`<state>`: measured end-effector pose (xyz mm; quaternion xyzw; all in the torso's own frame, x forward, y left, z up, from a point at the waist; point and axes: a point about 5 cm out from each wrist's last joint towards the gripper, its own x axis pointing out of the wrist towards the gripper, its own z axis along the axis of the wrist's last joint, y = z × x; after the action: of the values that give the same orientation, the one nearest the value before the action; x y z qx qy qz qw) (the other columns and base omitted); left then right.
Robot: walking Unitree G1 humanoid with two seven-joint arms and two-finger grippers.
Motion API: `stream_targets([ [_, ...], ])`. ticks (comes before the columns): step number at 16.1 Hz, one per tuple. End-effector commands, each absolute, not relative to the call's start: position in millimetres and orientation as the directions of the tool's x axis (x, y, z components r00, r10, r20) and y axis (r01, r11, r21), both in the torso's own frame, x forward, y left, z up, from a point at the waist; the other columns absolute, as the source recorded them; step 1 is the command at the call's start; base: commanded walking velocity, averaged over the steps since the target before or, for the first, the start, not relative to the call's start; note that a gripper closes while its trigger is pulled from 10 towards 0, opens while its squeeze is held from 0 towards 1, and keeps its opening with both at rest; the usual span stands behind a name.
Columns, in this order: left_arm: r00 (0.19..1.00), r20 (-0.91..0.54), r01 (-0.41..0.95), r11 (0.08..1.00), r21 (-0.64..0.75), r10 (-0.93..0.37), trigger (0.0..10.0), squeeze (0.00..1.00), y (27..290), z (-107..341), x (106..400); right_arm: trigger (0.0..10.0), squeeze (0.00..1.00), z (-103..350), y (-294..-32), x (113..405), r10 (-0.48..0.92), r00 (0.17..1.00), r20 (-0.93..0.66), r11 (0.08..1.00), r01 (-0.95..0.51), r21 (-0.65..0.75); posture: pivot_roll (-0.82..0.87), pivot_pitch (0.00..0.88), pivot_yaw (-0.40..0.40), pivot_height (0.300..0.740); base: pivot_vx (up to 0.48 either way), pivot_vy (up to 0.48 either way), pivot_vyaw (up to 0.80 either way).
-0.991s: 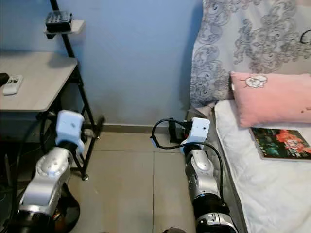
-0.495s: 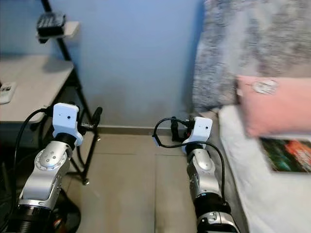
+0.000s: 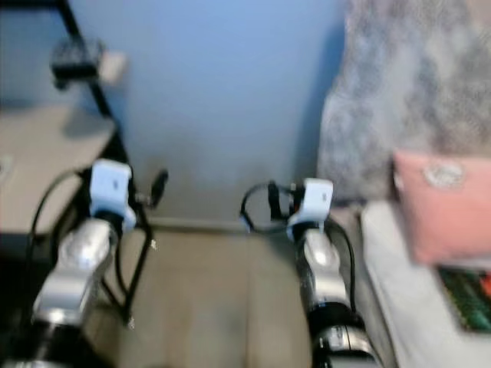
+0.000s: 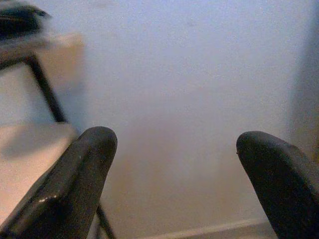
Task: Clean up the room
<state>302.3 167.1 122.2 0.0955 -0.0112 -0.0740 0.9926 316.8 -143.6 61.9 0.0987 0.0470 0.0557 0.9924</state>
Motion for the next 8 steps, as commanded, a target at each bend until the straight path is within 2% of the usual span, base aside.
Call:
stream_targets([
  [1, 0.99, -0.002, 0.138, 0.97, 0.201, -0.141, 10.0, 0.0, 175.6, 121.4, 302.5, 10.0, 0.0, 64.0, -135.0, 317.8, 0.146, 0.987, -0.072, 0.97, -0.128, 0.208, -0.02, 0.0, 0.027, 0.74, 0.48, 0.0, 0.0],
  [8, 0.988, 0.001, 0.151, 0.967, 0.206, -0.155, 10.0, 0.0, 177.8, 120.9, 303.9, 10.0, 0.0, 61.9, -134.8, 317.9, 0.153, 0.985, -0.084, 0.971, -0.134, 0.198, -0.01, 0.0, 0.02, 0.74, 0.48, 0.0, 0.0],
])
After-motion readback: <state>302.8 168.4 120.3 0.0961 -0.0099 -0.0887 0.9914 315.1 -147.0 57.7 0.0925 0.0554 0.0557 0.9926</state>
